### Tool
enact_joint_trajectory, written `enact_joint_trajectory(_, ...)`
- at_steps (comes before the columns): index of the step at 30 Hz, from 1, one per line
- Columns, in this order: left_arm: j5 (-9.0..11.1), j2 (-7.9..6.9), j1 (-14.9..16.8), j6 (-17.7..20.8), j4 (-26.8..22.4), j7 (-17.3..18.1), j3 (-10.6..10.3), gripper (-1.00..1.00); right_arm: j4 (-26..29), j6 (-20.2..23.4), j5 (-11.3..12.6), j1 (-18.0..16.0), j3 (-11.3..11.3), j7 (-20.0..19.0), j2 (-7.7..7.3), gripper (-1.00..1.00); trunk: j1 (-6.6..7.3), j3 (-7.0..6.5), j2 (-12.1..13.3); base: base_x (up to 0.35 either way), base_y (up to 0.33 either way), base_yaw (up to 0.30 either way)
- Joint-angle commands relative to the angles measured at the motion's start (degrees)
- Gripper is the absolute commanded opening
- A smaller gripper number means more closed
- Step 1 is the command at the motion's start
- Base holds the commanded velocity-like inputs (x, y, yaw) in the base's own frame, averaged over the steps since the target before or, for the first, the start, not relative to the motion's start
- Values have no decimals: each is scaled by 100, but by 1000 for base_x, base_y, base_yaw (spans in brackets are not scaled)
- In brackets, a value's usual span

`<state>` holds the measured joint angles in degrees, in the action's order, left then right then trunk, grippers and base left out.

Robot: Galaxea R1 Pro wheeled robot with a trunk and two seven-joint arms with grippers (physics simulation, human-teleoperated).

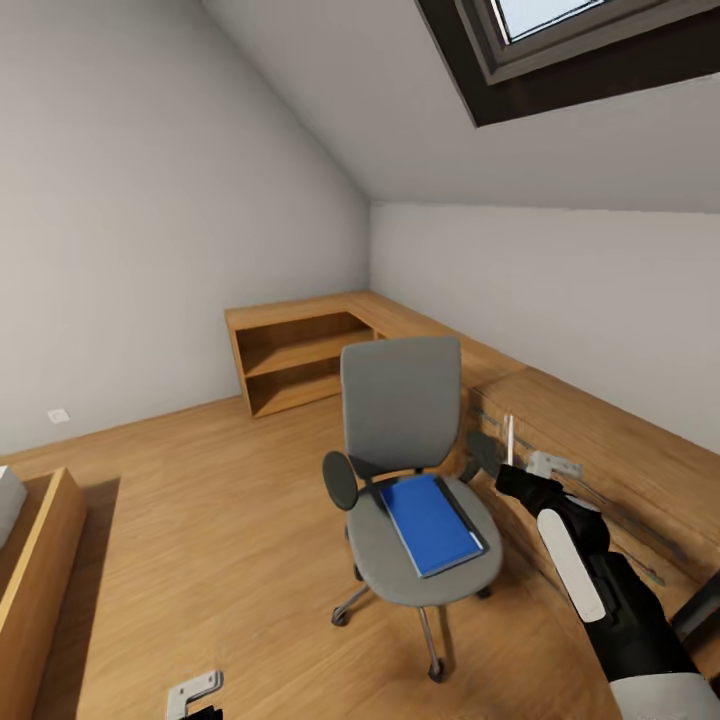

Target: In the bedroom, organize the workspace by keeping the computer under the desk, ensuring the monitor is on the desk, placing the keyboard on the desk next to the monitor, placing the mouse on the desk next to the keyboard, moving the folder from the swivel chair onto the desk next to the mouse, stacking the notebook on top of the folder with the pen on top of the notebook, and positioning the swivel chair next to the desk.

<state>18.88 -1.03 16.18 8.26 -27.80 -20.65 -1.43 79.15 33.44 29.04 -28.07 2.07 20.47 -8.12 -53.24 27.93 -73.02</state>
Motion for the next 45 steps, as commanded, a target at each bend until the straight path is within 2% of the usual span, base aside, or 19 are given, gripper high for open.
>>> enact_joint_trajectory(1,-1,0,-1,-34,49,-27,-19,100,8,25,63,-6,-155,62,-5,-100,23,-12,38,0,0,-242)
enact_joint_trajectory(5,-38,-1,-1,-129,144,-15,-61,100,5,186,56,-6,-688,62,-2,-100,110,-84,198,0,0,-252)
enact_joint_trajectory(9,-43,-8,-1,-167,174,-11,-151,100,-5,273,34,-6,-1093,62,0,-100,198,-156,359,0,0,-259)
enact_joint_trajectory(15,-42,-4,-1,-186,191,-9,-173,100,-61,270,17,-6,-1537,62,3,-100,330,-264,599,0,0,-262)
enact_joint_trajectory(19,-40,-10,-1,-227,194,-12,-171,100,-89,255,15,-6,-1733,62,3,-100,418,-335,760,0,0,-262)
enact_joint_trajectory(23,-35,-18,-1,-538,222,-16,-169,100,-285,246,12,-6,-2033,56,2,-100,506,-407,920,0,0,-262)
enact_joint_trajectory(25,-35,-9,-1,-775,371,-18,-175,100,-563,178,1,-10,-2201,53,-28,-100,550,-443,1000,0,0,-263)
enact_joint_trajectory(27,-39,-6,-1,-821,414,-18,-171,100,-719,47,-1,-12,-2231,53,-110,-100,594,-479,1081,0,0,-263)
enact_joint_trajectory(28,-41,-4,-1,-852,441,-18,-167,100,-894,-107,-3,-13,-2245,53,-222,-100,616,-497,1121,0,0,-264)
enact_joint_trajectory(29,-41,-3,-1,-859,448,-18,-166,100,-944,-151,-3,-14,-2250,53,-256,-100,638,-515,1161,0,0,-264)
enact_joint_trajectory(33,-36,-3,-1,-869,459,-21,-164,100,-1035,-252,-13,-14,-2258,53,-369,-100,725,-587,1321,0,0,-266)
enact_joint_trajectory(36,-30,-7,-1,-870,459,-24,-160,100,-1054,-263,-21,-14,-2256,53,-393,-100,791,-641,1442,0,0,-267)
enact_joint_trajectory(39,-26,-10,-1,-870,460,-26,-152,100,-1069,-266,-132,-14,-2246,53,-402,-100,857,-695,1562,0,0,-267)
enact_joint_trajectory(41,-25,-10,-1,-870,460,-27,-148,100,-1087,-267,-483,-14,-2232,55,-401,-100,857,-695,1562,0,0,-264)
enact_joint_trajectory(45,-23,-11,-1,-870,460,-27,-147,100,-1149,-268,-638,-14,-2202,48,-401,-100,857,-695,1562,0,0,-153)
